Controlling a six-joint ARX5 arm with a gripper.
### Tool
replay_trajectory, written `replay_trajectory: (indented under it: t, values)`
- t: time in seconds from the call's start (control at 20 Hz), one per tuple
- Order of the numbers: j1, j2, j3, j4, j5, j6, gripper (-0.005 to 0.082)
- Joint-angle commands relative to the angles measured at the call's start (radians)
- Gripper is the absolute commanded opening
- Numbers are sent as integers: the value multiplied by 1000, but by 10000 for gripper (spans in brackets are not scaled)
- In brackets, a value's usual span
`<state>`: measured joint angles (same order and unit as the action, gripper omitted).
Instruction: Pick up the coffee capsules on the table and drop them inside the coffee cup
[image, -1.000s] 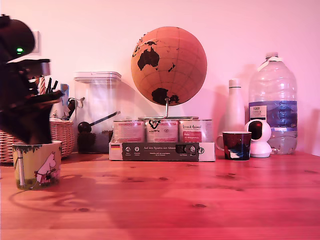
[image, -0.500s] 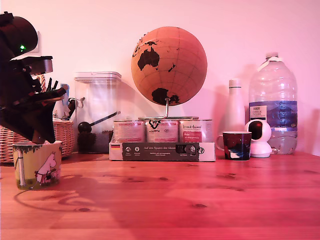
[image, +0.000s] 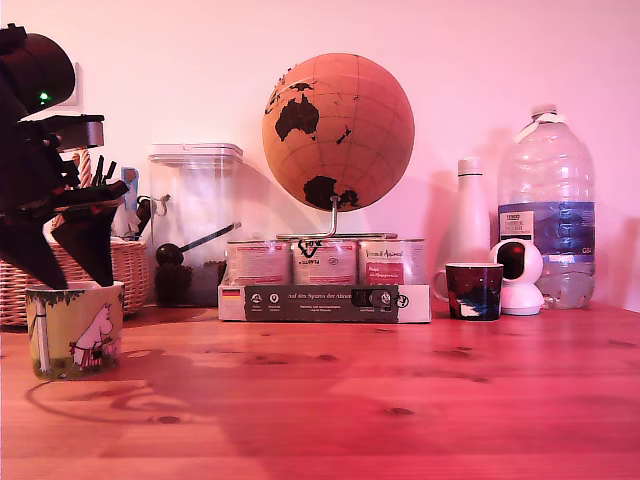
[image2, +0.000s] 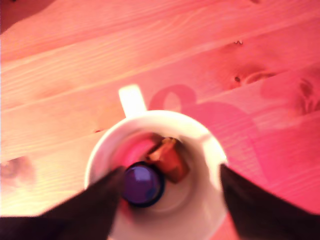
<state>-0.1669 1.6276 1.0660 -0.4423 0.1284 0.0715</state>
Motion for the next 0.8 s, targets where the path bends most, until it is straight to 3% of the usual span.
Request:
replay_trajectory:
  t: [0.0,0.35,0.45,0.55,0.7,0.75]
  values:
    - [1,14,4,0,1,8,790]
    - [1,-35,10,-15,1,8,777]
    - [1,-68,10,-27,1,9,733]
    - [1,-102,10,-47,0,9,568]
    - [1,-160,10,-91,-6,12,72]
    - [1,-180,10,-103,-6,12,-30]
